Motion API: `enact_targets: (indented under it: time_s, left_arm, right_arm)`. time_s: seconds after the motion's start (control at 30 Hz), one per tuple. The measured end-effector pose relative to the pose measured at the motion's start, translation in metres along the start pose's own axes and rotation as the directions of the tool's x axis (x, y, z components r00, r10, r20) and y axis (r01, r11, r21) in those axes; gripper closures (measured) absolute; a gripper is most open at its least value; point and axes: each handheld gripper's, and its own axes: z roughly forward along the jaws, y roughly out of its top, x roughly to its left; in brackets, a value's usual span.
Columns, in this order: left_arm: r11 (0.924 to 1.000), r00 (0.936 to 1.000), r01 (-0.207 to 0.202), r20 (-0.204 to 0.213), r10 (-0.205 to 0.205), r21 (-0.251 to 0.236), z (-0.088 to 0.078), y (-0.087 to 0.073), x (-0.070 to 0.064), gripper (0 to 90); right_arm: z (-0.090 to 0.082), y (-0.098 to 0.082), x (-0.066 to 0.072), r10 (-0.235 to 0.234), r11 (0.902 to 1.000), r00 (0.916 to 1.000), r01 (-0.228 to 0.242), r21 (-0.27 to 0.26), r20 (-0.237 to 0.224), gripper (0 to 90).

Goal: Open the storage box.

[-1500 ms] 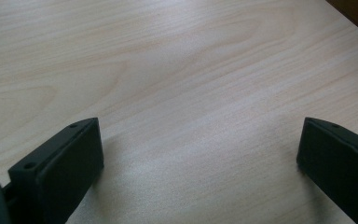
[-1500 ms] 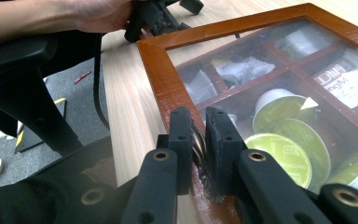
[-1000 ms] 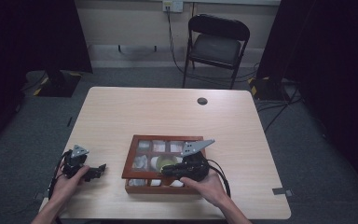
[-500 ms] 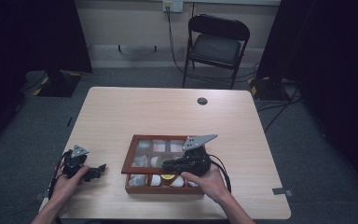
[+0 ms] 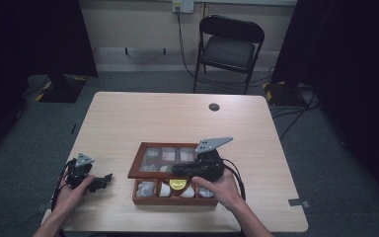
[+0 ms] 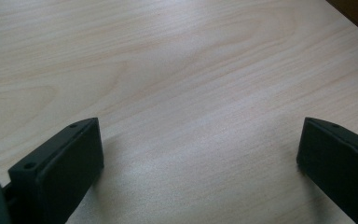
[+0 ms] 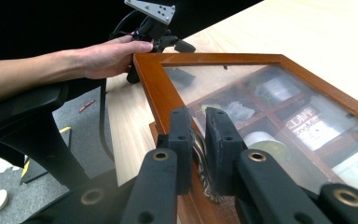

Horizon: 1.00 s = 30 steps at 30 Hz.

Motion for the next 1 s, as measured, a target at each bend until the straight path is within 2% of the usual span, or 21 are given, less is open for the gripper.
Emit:
enact_targets:
  time_s: [0.1,0.67,1.0]
  left_arm:
    - [0.9999,1.0,-0.009,0.0,0.009,0.006,0.0,0.0,0.001,0.0]
    - [1.0,1.0,-0.003,0.0,0.003,0.003,0.0,0.0,0.0,0.0]
    - [1.0,1.0,-0.004,0.001,0.004,0.003,0.0,0.0,0.0,0.0]
  right_arm:
    - [-0.001,0.002,0.0,-0.002,1.0,1.0,0.002,0.0,-0.001,81.2]
    - [-0.004,0.014,-0.002,-0.004,1.0,0.9998,0.004,-0.005,0.018,81.1]
    - [-0.007,0.024,-0.005,0.006,1.0,0.9999,-0.007,0.004,0.014,81.2]
